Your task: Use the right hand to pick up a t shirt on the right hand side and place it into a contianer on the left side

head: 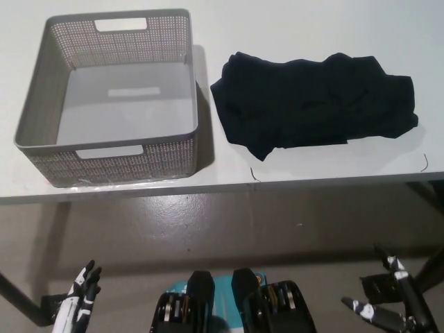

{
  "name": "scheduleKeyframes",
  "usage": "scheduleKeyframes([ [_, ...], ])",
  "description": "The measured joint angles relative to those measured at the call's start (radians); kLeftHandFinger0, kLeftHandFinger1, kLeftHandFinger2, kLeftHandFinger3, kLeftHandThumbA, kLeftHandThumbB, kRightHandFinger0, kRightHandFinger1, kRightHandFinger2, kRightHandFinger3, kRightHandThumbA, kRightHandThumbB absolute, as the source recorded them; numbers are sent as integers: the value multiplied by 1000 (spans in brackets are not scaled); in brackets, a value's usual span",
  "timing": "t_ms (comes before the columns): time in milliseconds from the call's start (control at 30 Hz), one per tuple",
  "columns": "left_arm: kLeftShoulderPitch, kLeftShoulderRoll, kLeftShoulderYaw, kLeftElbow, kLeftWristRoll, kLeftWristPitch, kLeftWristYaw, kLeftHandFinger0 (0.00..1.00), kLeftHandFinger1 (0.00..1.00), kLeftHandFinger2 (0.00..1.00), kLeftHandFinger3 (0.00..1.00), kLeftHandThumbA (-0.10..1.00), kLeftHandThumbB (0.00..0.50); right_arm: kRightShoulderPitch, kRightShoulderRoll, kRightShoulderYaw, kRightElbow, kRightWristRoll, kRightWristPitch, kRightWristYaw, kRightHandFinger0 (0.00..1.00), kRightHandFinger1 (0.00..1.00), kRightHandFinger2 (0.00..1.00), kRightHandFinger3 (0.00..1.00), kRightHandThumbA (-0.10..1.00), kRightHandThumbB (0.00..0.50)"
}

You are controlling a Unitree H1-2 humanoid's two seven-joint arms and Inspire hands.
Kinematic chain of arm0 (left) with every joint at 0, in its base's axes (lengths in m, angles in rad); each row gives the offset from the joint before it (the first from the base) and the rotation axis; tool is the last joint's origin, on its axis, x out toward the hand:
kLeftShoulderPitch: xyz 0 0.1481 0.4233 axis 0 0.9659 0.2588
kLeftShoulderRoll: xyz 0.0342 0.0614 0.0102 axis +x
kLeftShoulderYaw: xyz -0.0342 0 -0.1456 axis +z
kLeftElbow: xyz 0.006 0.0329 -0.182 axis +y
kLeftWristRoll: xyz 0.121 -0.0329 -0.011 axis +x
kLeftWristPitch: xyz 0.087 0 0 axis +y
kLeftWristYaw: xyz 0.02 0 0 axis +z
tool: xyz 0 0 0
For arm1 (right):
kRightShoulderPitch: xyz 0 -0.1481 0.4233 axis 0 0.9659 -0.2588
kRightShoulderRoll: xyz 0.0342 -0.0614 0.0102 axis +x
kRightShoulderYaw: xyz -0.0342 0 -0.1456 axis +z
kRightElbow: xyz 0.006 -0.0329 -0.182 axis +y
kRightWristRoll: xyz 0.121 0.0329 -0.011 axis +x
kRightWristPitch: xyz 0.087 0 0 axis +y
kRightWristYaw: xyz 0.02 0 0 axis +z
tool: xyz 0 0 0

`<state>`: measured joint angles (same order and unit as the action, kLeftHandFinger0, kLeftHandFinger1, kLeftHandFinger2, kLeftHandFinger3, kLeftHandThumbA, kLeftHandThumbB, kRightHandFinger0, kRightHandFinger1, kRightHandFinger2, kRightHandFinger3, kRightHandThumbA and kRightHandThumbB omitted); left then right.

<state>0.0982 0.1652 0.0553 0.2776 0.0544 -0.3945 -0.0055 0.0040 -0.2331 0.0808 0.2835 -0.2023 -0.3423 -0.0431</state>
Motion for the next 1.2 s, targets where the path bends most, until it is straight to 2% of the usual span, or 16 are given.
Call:
scheduleKeyframes([
  [67, -1, 0, 0, 0, 2, -1, 0, 1000, 995, 976, 1000, 959, 304, 2, 10, -1, -78, -48, 23, -14, 1000, 1000, 1000, 1000, 1000, 400],
  [100, -1, 0, 0, 0, 4, -1, 0, 1000, 991, 970, 1000, 953, 319, 1, 13, -2, -99, -62, 31, -18, 1000, 1000, 1000, 1000, 1000, 430],
  [267, -3, 0, -1, 0, 15, -1, 0, 1000, 973, 954, 1000, 947, 300, -40, 29, -2, -194, -164, 95, -34, 1000, 1000, 1000, 1000, 1000, 443],
  [567, -8, 3, -3, 0, 39, -8, 0, 1000, 971, 952, 1000, 942, 291, -338, 15, 2, -254, -322, 291, -13, 1000, 1000, 1000, 1000, 1000, 497],
  [800, -8, 6, -6, 0, 53, -22, 0, 1000, 954, 936, 1000, 926, 302, -540, -3, 68, -149, -415, 401, 13, 1000, 1000, 1000, 1000, 1000, 500],
  [1200, -17, 6, -15, 0, 58, -26, -1, 1000, 943, 922, 1000, 915, 285, -634, -14, 179, 6, -495, 495, 45, 1000, 1000, 1000, 1000, 1000, 495],
])
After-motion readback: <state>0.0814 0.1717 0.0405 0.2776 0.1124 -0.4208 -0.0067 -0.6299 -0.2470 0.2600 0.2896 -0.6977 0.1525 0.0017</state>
